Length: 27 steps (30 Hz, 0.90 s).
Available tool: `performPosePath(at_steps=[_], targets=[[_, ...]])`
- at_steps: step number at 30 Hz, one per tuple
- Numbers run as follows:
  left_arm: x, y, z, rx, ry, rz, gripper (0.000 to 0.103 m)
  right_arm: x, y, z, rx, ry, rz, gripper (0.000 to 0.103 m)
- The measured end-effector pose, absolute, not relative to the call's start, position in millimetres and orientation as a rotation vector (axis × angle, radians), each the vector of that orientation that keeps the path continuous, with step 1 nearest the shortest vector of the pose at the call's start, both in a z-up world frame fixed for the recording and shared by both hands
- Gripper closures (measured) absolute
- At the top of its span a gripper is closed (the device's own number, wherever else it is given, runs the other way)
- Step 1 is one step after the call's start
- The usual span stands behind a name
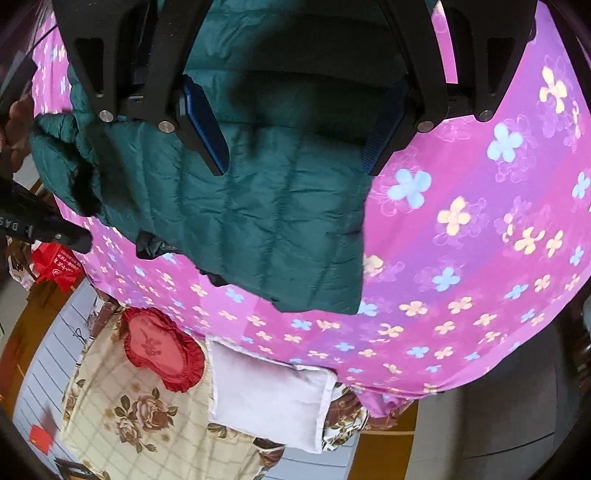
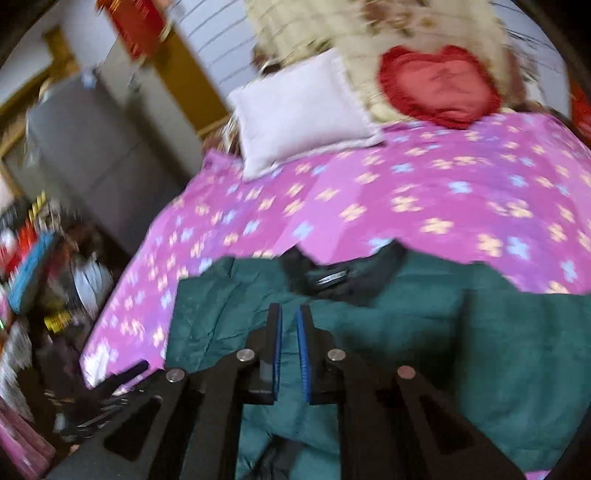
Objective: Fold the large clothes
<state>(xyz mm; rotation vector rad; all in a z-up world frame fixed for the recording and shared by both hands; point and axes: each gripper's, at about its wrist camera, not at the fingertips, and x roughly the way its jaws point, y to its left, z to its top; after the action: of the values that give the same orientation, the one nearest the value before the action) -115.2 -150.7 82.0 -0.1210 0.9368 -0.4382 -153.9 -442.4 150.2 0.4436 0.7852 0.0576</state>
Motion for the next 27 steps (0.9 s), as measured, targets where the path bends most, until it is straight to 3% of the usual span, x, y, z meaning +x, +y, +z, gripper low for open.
performPosePath(at_steps=[3, 5, 6, 7, 14, 18, 23, 24, 25, 27], targets=[[-111.3, -144.1, 78.8, -0.142, 0.951, -0.431, 0.046, -140.2, -423.0, 142.4, 0.381, 0.833, 0.042, 0.093], [-110.6, -140.8, 78.7, -0.166, 0.956, -0.430, 0.046, -145.6, -425.1, 147.4, 0.295, 0.854, 0.018, 0.075], [-111.1, -139.9, 79.0, -0.179, 0.956, -0.432, 0.046, -153.9, -430.3, 150.4, 0.241, 0.860, -0.025, 0.050], [-111.4, -139.0, 79.1, -0.187, 0.955, -0.434, 0.046, -164.4, -437.9, 152.6, 0.194, 0.860, -0.080, 0.033], [-119.2, -148.8, 81.5, -0.174, 0.947, -0.457, 0.046, -244.7, -510.0, 154.8, 0.240, 0.826, -0.277, 0.031], [-121.3, -156.5, 79.2, -0.160, 0.948, -0.466, 0.046, -276.1, -528.3, 143.4, 0.248, 0.775, -0.362, 0.015], [-124.2, -160.3, 79.2, -0.129, 0.941, -0.465, 0.046, -246.6, -531.3, 89.5, 0.111, 0.896, -0.384, 0.020], [-124.5, -159.0, 80.4, -0.129, 0.935, -0.463, 0.046, -241.0, -533.9, 78.9, 0.067, 0.909, -0.413, 0.040], [-124.4, -156.6, 81.8, -0.131, 0.927, -0.460, 0.046, -237.1, -538.5, 71.5, 0.060, 0.924, -0.418, 0.072], [-123.4, -150.9, 85.9, -0.142, 0.909, -0.446, 0.046, -240.3, -547.5, 73.8, 0.130, 0.904, -0.419, 0.087]])
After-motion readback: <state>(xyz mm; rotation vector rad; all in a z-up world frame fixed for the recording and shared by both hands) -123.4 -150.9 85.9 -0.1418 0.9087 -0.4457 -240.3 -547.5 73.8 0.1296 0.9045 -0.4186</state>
